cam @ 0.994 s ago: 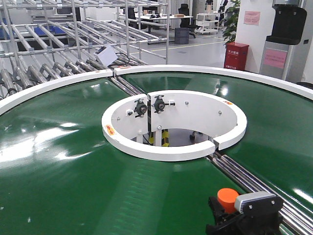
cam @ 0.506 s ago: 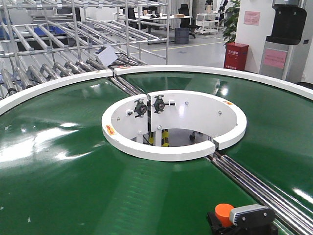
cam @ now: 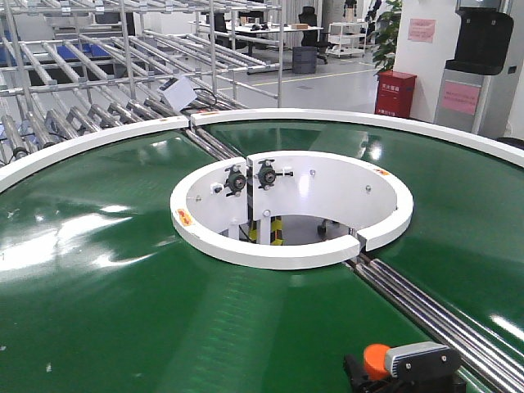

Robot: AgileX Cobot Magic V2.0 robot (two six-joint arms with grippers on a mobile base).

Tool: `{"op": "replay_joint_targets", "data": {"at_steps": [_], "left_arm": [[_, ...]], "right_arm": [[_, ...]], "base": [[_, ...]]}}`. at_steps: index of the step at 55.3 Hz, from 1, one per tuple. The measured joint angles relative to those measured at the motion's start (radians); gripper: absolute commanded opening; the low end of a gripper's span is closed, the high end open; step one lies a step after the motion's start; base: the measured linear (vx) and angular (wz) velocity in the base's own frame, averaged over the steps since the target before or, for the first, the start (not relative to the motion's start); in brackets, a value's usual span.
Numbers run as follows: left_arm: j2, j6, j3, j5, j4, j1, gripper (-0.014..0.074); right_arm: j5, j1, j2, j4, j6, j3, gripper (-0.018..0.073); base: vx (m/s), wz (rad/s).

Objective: Grab orange capacitor from left shelf to right conveyor
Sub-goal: 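Lower the held cylinder onto the green belt with the right gripper, then open the right gripper and withdraw it from the cylinder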

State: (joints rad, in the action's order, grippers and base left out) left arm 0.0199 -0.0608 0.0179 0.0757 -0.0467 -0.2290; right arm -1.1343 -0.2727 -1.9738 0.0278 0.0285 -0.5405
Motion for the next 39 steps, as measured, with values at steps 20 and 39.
{"op": "replay_joint_targets", "data": {"at_steps": [20, 39], "left_arm": [[0.0, 0.0, 0.0, 0.0, 0.0, 0.0, -0.0006], [0.0, 0.0, 0.0, 0.0, 0.0, 0.0, -0.0006]], "right_arm": [[0.112, 0.0, 0.262, -0.074, -0.002, 0.003, 0.0566], [0.884, 0.0, 0.885, -0.214, 0.071, 0.013, -0.0013]], "base": [[0.0, 0.0], [0.0, 0.0]]}}
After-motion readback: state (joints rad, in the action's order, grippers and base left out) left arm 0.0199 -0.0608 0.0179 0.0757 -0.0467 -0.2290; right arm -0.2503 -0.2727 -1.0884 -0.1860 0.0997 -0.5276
